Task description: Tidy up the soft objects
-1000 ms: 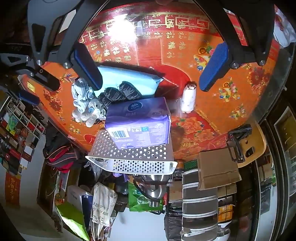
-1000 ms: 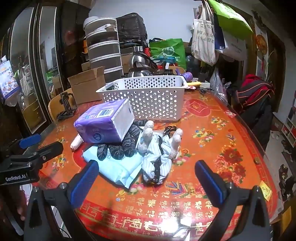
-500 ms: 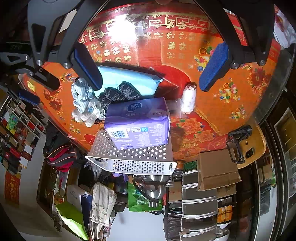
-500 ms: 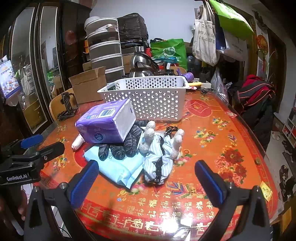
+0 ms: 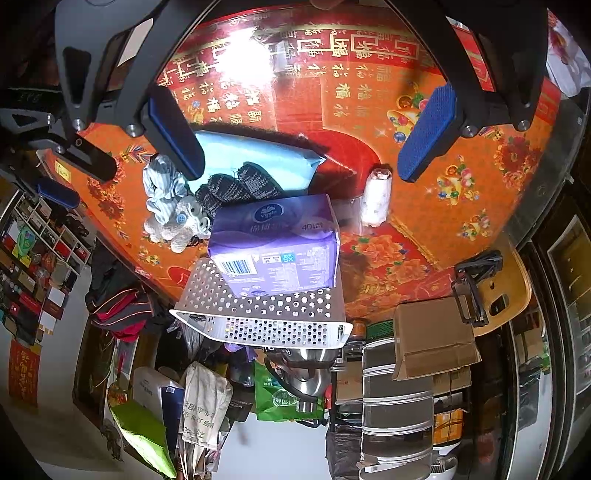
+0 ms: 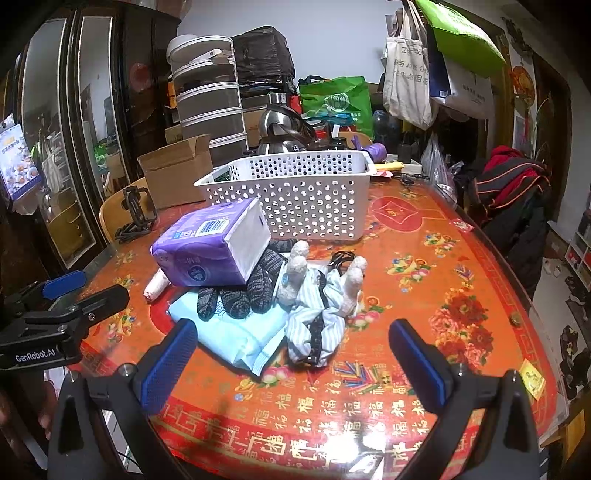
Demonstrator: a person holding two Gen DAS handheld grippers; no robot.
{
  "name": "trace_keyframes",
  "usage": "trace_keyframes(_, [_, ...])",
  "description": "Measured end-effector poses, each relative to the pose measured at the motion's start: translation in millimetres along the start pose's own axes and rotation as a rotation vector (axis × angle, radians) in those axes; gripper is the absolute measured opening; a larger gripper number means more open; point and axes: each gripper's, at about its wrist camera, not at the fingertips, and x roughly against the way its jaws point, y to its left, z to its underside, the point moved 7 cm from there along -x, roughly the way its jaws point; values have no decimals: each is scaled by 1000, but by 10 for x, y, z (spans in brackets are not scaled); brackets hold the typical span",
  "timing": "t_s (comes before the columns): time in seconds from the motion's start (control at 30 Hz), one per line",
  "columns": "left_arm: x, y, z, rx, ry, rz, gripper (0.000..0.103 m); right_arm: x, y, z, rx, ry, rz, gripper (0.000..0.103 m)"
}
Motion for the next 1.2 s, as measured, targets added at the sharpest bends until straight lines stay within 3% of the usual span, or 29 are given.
trace_keyframes(1.0, [-20, 19, 8, 11, 11, 2, 103, -37, 4, 17, -3, 14, -3, 103])
trace_keyframes(1.2, [-49, 41, 3, 31, 13, 41, 103, -51, 0, 20, -7, 19, -5, 103])
